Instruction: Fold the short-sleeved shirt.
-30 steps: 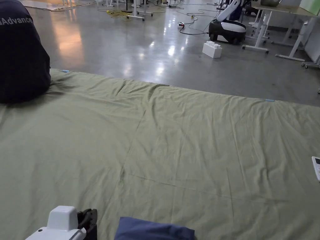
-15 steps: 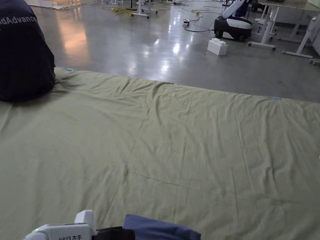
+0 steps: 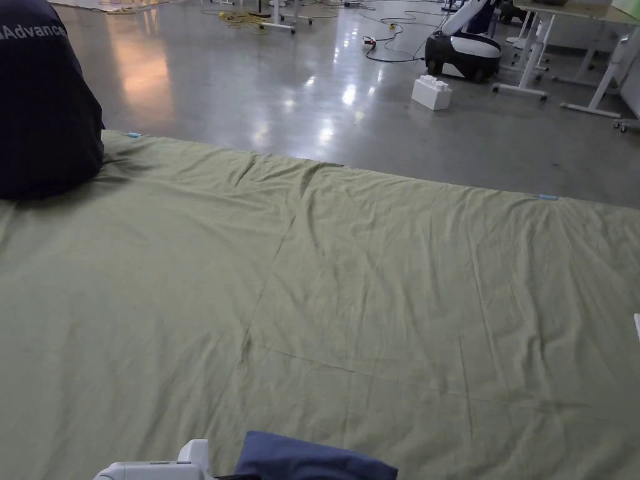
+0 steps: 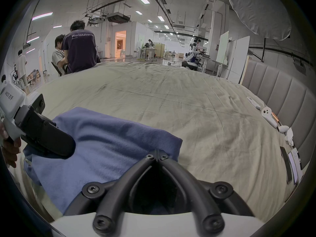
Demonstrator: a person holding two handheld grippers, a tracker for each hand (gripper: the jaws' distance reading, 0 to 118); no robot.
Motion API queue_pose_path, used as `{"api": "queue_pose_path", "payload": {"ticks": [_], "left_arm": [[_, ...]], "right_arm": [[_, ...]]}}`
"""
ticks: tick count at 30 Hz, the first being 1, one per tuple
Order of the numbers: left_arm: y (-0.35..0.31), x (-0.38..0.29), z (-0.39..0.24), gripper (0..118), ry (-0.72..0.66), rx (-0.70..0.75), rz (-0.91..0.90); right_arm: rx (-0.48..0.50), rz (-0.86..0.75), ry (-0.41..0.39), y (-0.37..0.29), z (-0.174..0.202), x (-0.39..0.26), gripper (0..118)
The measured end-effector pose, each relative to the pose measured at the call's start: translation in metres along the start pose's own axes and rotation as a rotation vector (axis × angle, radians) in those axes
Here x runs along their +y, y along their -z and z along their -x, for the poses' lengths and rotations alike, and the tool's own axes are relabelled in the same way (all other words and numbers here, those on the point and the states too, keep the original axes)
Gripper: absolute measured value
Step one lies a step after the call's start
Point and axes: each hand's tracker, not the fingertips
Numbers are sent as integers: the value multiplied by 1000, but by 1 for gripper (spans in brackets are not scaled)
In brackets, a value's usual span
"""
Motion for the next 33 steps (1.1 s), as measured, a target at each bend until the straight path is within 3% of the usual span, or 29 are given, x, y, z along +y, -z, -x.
{"api": "queue_pose_path", "payload": {"ticks": [12,16,19,26,33], "left_arm": [[-26,-1,-32,22,67,-52,-18],[-44,15,-36,22,56,-70,-10],[-72,37,-38,22,74,-60,4],[-163,105,-21,22,176,74,39],[-250,164,-7,22,206,360,19]], "right_arm": [[-18,1,27,13,-7,-5,1],[58,-17,148,-4,-15,11,1],[43,-75,124,-19,-27,32,1],[-71,-236,-3,-36,-74,96,1],[-152,-302,6,-46,-118,129,1]]}}
